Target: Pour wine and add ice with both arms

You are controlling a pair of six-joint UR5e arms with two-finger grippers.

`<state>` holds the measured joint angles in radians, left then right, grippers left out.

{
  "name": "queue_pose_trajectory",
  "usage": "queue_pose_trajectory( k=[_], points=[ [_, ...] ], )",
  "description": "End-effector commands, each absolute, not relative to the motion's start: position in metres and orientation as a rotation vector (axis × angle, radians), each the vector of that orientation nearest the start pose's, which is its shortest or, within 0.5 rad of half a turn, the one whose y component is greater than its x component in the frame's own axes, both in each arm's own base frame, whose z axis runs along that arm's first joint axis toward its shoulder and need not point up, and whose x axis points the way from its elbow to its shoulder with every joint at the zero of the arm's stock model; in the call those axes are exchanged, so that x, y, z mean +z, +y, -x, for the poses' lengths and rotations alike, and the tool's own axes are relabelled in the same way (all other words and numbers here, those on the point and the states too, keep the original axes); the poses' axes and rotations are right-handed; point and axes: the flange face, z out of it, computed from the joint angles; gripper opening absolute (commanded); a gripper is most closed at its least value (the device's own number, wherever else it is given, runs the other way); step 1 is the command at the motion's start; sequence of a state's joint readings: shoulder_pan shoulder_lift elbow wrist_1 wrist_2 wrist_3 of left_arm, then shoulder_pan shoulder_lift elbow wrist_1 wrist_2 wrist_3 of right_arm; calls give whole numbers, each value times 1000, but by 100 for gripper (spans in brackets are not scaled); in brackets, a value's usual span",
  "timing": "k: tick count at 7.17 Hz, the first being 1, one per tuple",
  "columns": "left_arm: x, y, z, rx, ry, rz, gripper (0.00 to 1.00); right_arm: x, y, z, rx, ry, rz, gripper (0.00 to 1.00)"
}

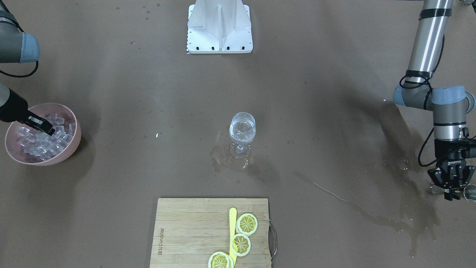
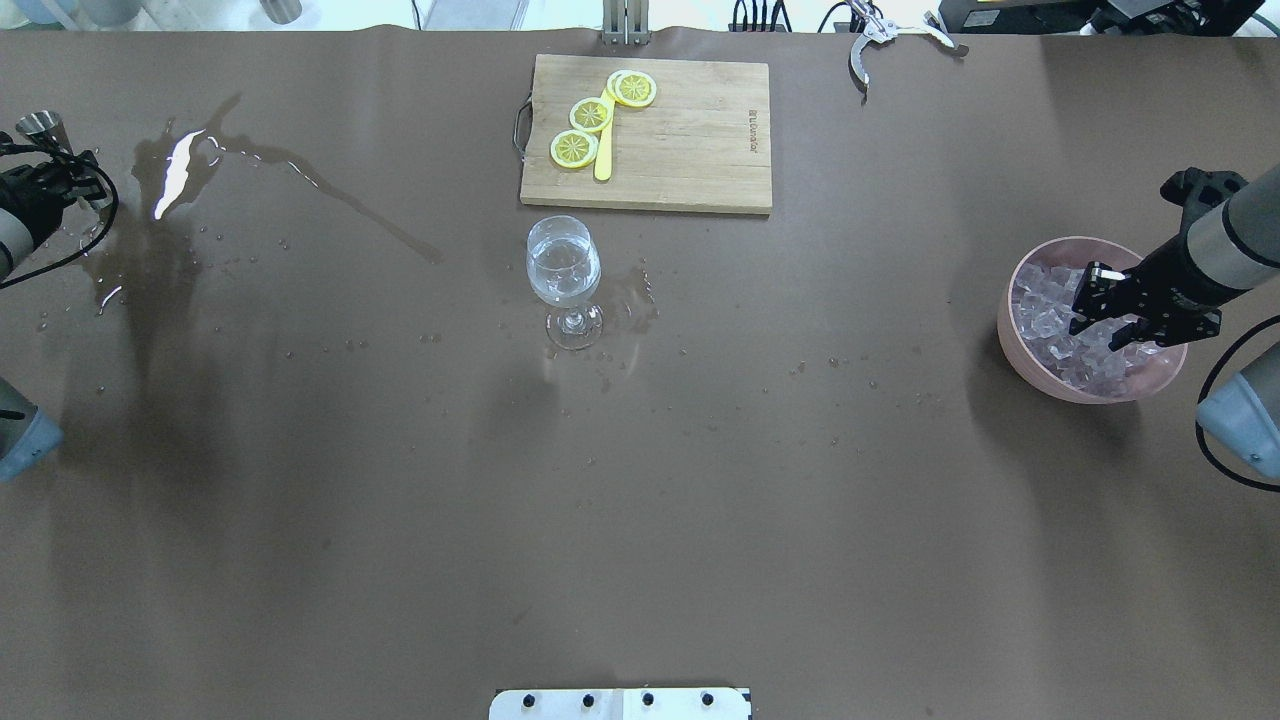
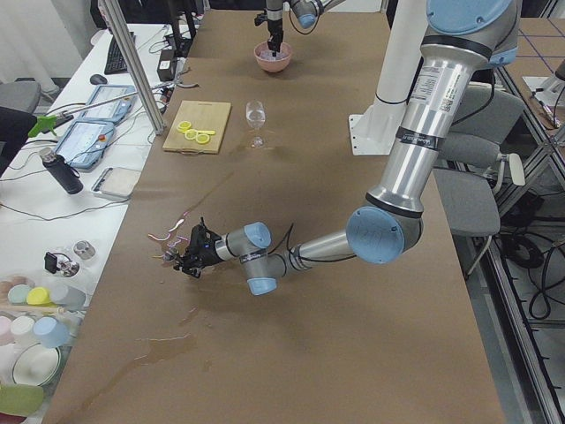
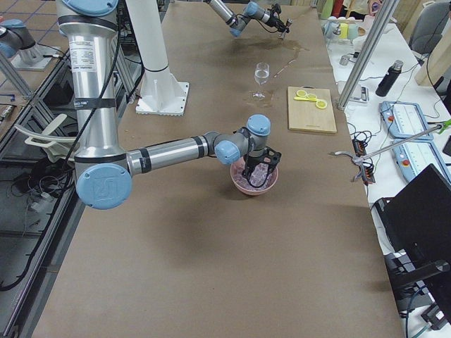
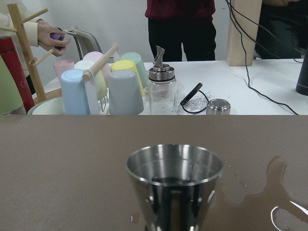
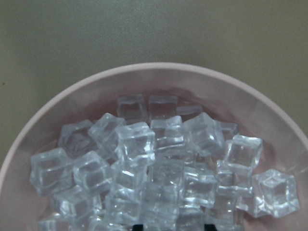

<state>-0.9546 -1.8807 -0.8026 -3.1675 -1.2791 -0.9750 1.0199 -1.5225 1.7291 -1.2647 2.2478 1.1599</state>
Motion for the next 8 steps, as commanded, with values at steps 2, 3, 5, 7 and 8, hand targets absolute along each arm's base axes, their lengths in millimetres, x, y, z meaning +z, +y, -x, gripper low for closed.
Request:
queue_pose_trajectory(
  k=[2,3,5,7,8],
  points=[
    [684,-595,-210,-507,646,-1004,14,509,-489,217,391,-829,168,0],
    [675,-600,-202,-519,652,-1020,2,508,-492,212,400,-831,161,0],
    [632,-621,-171,-558,663,-1086,0,501,-493,197,417,-844,141,0],
    [528,-649,-142,-506,556,-1129,0,490,-494,181,432,-860,115,0],
    [497,-651,-142,-502,542,-1126,0,480,-491,172,435,-874,95,0]
  ],
)
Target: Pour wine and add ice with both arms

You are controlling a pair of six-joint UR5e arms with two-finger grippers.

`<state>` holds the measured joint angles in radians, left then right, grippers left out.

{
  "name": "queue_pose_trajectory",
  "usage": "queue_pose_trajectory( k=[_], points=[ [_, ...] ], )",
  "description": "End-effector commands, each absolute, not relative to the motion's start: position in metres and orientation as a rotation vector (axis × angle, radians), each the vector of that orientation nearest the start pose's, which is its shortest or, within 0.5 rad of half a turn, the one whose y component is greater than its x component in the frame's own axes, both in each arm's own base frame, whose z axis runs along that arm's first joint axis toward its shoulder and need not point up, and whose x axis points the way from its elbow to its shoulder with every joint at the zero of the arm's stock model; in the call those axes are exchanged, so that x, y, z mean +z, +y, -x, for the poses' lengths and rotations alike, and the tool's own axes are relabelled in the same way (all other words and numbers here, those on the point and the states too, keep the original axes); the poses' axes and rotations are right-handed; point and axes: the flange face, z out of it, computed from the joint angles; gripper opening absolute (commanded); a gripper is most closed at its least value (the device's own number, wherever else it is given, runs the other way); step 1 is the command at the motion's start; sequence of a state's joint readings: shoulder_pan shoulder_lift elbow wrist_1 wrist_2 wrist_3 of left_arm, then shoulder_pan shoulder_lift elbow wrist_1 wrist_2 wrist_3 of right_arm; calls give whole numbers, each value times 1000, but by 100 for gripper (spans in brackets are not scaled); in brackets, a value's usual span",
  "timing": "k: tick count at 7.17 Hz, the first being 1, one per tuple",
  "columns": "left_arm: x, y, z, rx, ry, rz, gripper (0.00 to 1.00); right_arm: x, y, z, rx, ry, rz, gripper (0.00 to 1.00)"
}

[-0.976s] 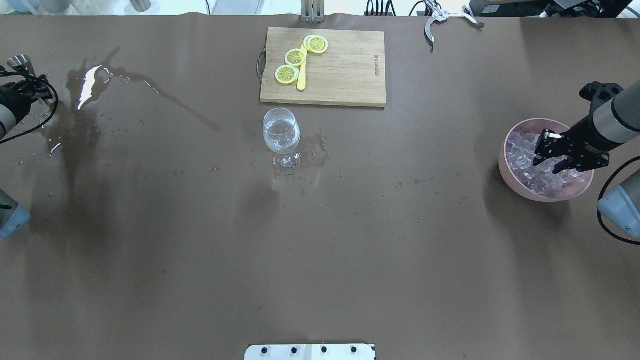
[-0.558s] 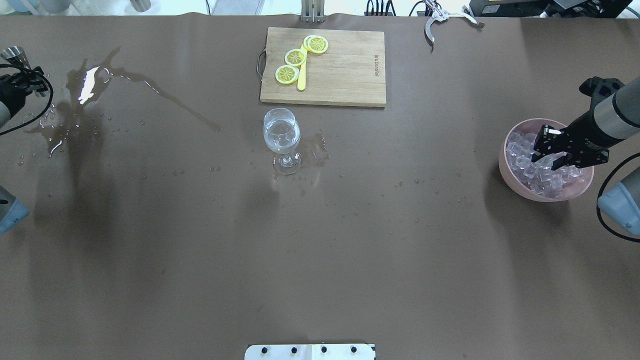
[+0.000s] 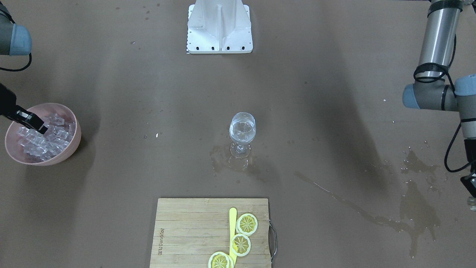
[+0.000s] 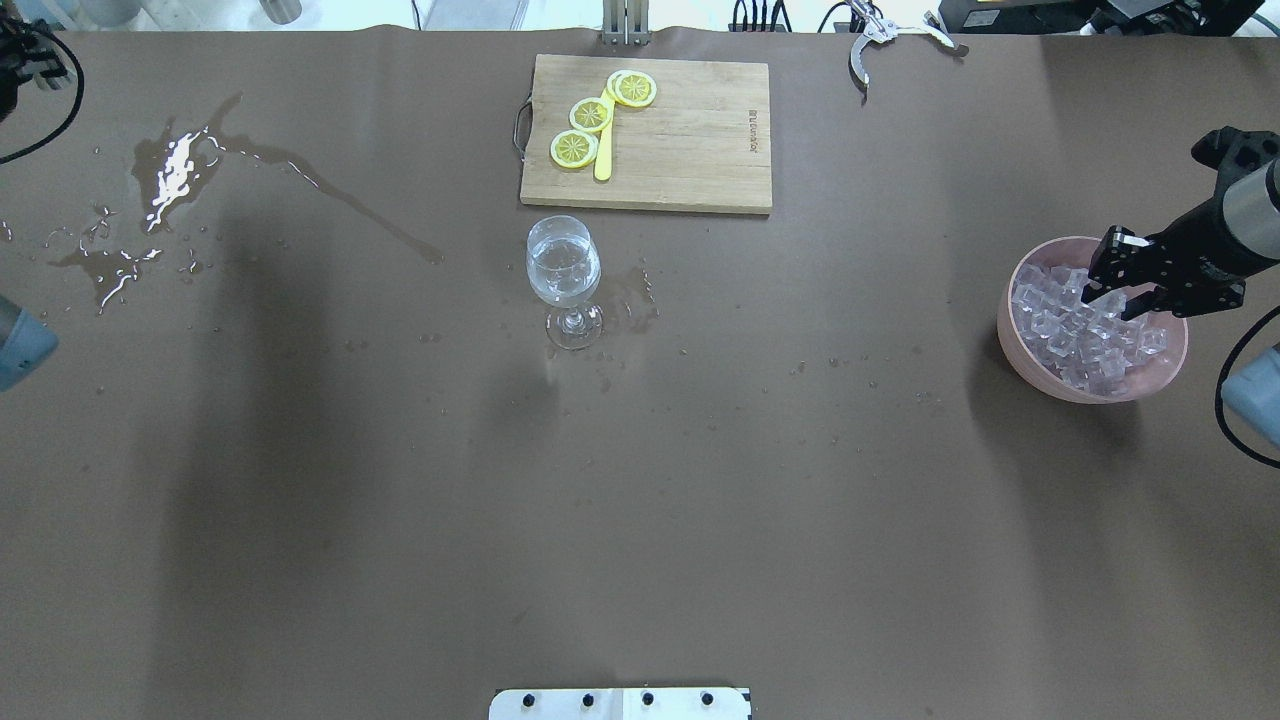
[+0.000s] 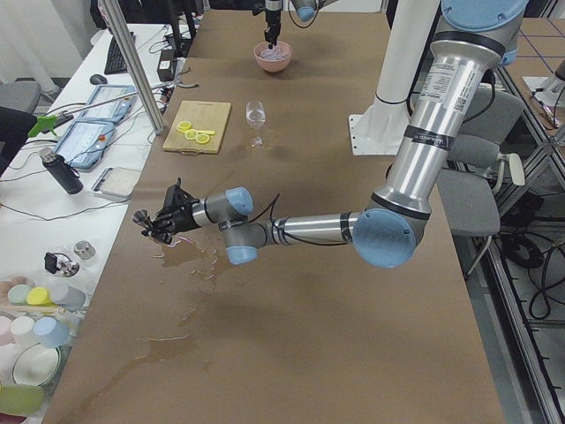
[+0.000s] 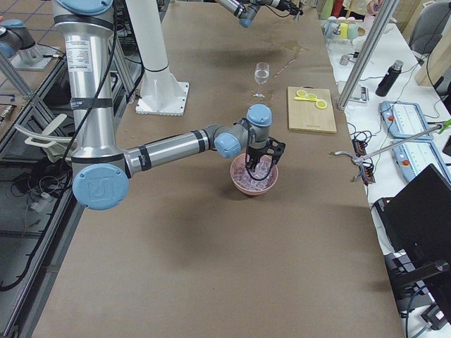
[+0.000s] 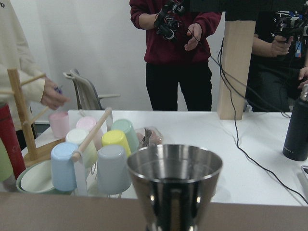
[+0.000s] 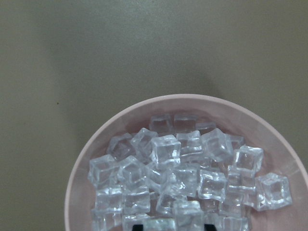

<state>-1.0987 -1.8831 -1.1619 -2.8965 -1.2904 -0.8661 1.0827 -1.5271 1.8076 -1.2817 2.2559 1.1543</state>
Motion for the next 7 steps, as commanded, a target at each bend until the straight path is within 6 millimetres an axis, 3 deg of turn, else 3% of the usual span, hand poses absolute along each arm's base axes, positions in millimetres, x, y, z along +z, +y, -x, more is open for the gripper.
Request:
queue_pose_trajectory(
  k=[1,3,4,5,7],
  points=[
    [468,-651,-143,-497,539,-1125,0,469,-489,162,441,-889,71,0],
    [371,-640,-138,-499,522,-1118,0,448,-489,153,428,-912,24,0],
    [333,-617,-132,-495,500,-1106,0,442,-490,154,392,-907,-5,0],
    [298,-589,-160,-450,497,-1139,0,438,-494,147,331,-895,-53,0],
    [280,-549,-257,-357,409,-1154,0,431,-493,133,230,-824,-131,0]
  ],
)
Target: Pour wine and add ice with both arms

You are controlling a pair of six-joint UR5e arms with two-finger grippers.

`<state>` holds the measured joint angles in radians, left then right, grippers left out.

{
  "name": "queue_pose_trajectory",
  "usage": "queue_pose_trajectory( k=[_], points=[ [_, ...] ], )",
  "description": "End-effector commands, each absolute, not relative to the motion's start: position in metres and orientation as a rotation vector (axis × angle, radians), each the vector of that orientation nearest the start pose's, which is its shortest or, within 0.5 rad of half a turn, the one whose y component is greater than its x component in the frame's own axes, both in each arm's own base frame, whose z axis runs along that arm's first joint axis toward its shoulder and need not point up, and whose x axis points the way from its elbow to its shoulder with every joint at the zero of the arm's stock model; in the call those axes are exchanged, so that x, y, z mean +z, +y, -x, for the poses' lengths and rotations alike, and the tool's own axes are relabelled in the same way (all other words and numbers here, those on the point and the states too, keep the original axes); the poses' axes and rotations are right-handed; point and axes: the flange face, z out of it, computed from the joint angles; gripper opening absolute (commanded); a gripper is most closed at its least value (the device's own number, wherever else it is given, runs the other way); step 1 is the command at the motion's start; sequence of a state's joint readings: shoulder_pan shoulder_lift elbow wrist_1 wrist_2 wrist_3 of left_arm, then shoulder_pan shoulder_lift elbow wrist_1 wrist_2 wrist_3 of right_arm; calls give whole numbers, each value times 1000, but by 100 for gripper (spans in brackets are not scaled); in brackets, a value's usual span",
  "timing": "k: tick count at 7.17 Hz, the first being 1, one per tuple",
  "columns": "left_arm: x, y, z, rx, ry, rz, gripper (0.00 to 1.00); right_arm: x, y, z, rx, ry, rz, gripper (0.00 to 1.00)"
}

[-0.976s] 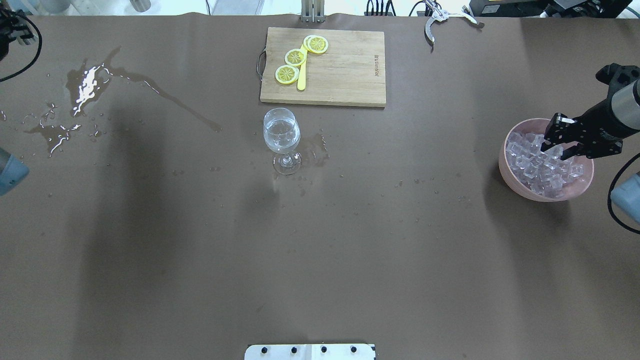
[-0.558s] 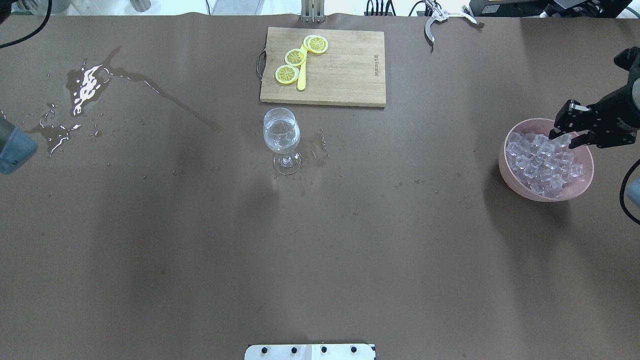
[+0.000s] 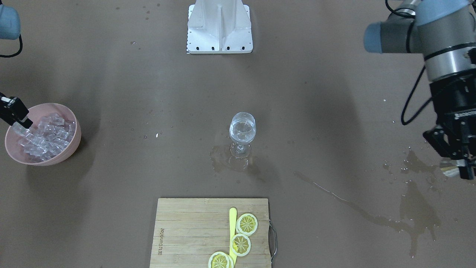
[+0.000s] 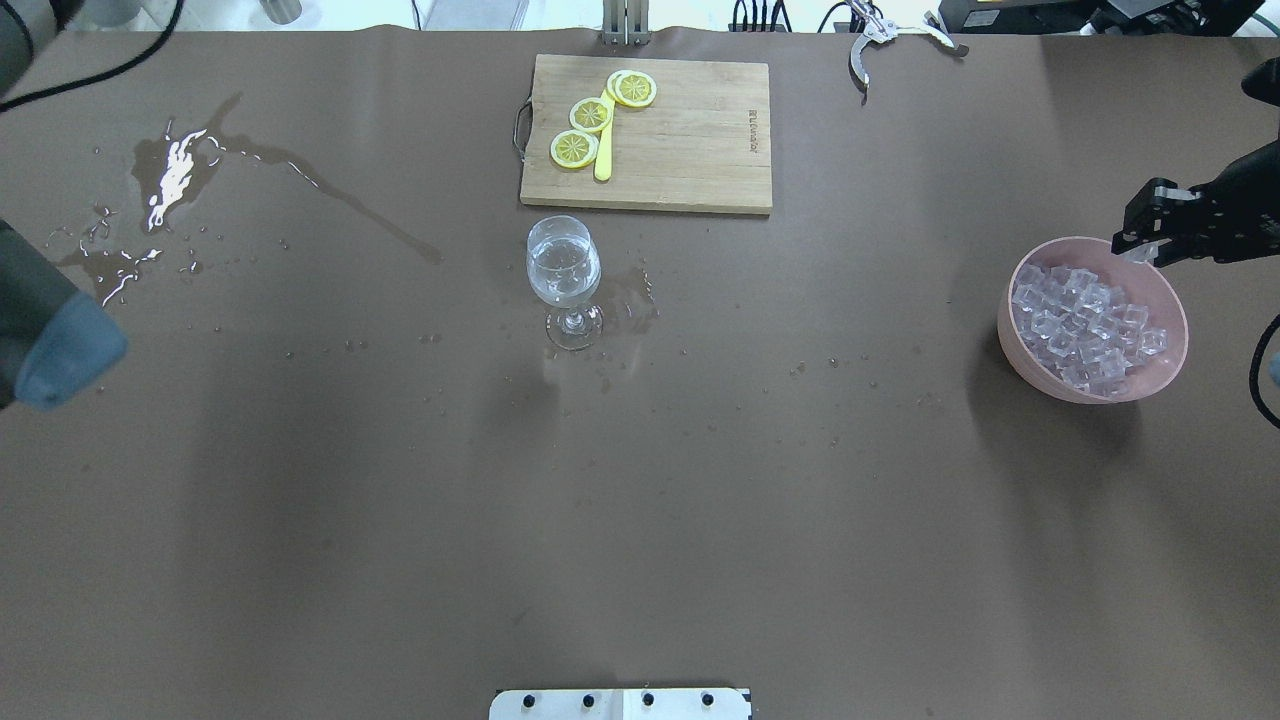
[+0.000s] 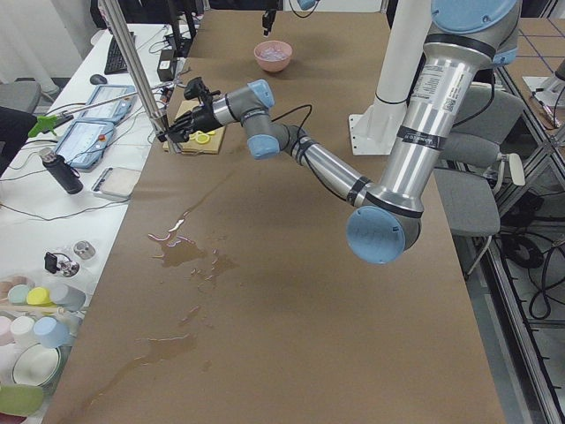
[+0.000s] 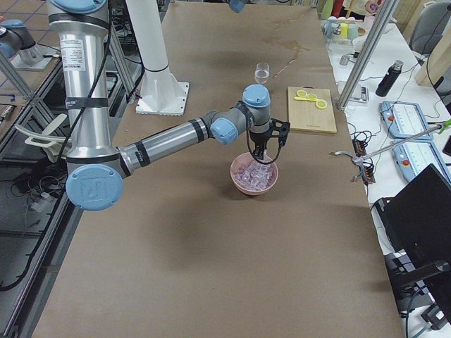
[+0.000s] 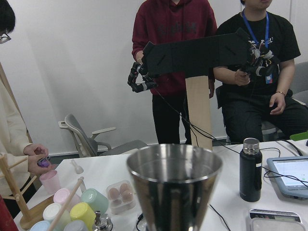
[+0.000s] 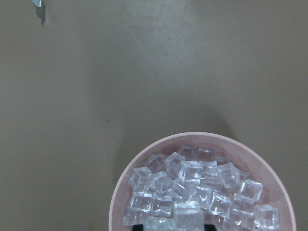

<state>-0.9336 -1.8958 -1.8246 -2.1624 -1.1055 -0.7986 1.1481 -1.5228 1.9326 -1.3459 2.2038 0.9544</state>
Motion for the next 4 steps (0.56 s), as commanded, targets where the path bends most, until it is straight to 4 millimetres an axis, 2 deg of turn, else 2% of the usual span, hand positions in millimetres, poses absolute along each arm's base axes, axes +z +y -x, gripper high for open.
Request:
queue_pose_trajectory(
  k=[1,2,3,4],
  points=[
    [274,-528,-296,-326,407,-1176,0,423,-491,126,175,-802,-169,0],
    [259,-502,-343,-287,394,-1196,0,418,-488,126,167,-793,-179,0],
    [227,-475,-395,-237,385,-1202,0,413,-487,125,137,-788,-200,0],
    [213,-446,-434,-192,377,-1210,0,413,-487,121,123,-783,-210,0]
  ],
)
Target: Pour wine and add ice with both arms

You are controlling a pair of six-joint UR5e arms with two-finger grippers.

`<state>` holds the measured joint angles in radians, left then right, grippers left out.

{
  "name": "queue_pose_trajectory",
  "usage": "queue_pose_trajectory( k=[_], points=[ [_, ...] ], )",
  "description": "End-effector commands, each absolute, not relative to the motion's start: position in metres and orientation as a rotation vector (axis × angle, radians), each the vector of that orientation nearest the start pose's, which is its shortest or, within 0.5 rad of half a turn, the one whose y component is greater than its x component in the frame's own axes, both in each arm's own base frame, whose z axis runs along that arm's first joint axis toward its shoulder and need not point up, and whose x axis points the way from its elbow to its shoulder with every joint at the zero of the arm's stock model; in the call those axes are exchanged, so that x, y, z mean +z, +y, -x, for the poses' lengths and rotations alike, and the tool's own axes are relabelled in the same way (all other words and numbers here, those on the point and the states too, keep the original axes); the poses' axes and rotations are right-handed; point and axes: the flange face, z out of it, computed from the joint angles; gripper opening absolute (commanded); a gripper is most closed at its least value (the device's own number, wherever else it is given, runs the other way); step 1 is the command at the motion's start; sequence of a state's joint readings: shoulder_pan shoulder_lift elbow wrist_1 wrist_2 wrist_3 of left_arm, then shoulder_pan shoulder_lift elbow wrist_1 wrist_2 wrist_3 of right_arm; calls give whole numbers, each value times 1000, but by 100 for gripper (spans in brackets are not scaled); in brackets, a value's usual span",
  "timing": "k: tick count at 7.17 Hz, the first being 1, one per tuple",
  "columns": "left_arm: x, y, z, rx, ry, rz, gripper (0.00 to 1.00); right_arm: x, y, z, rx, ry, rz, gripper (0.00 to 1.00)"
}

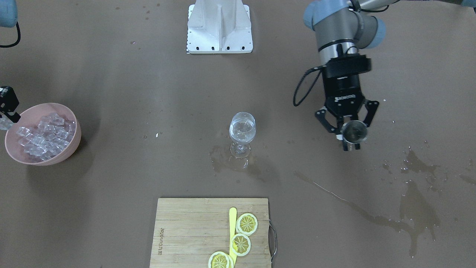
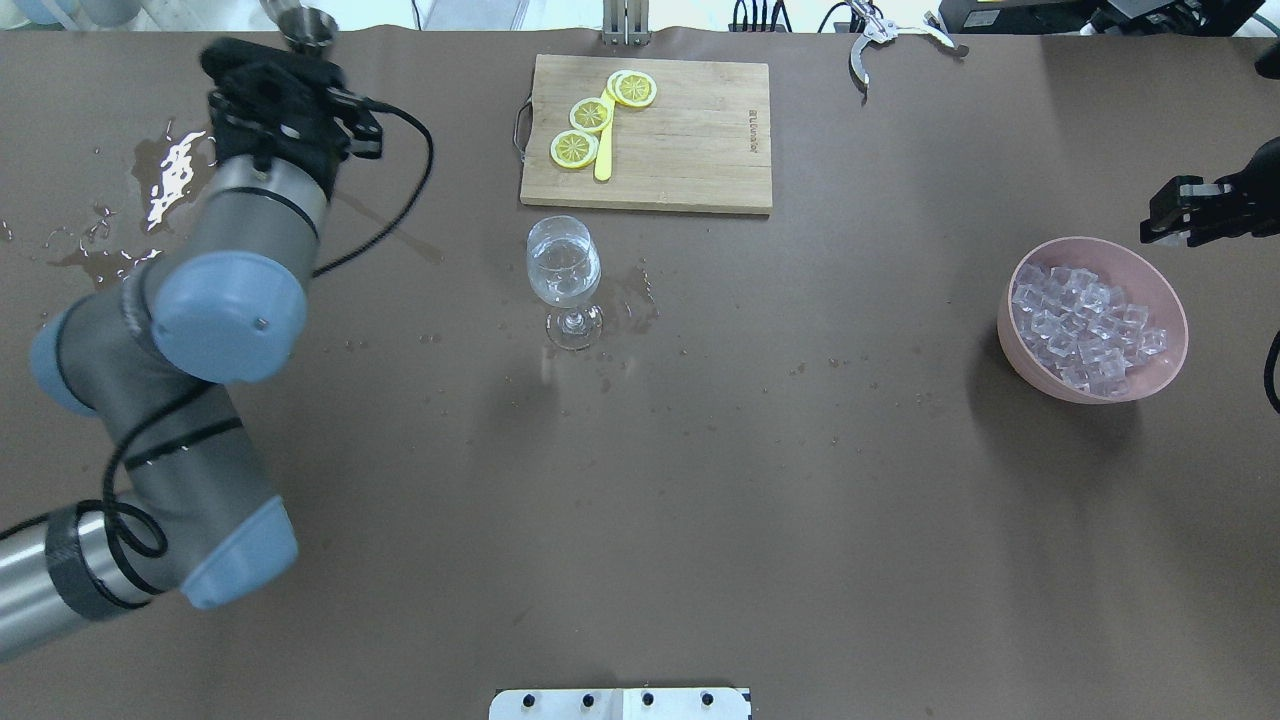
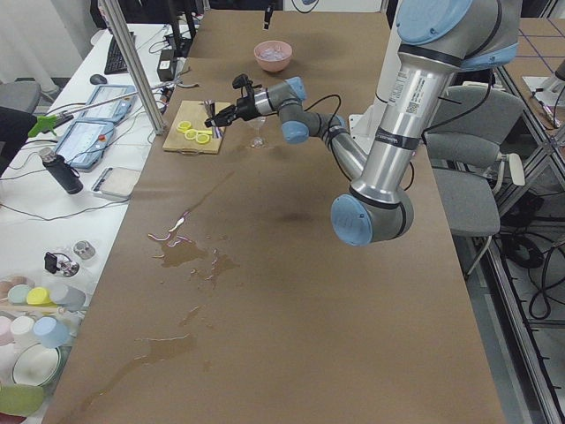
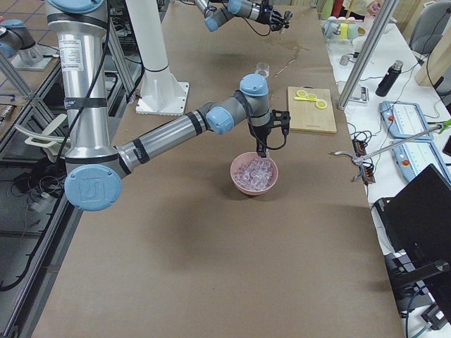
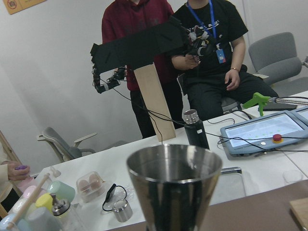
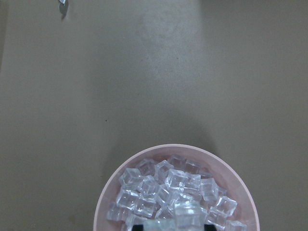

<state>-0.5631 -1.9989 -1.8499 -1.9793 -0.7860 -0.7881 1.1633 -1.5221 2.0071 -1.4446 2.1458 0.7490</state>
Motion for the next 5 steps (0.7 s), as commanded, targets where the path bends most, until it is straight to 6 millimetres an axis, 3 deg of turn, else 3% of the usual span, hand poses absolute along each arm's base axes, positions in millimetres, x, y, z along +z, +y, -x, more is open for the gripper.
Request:
queue_pose_trajectory(
  k=[1,3,5],
  points=[
    [204,-427,-455,-158,374,-1211,0,412,-489,116,108,-779,-225,0],
    [202,-401,-475,-135,377,-1225,0,409,-489,109,82,-778,-248,0],
    [206,-395,-483,-103,327,-1216,0,403,-487,112,71,-781,-258,0]
  ],
)
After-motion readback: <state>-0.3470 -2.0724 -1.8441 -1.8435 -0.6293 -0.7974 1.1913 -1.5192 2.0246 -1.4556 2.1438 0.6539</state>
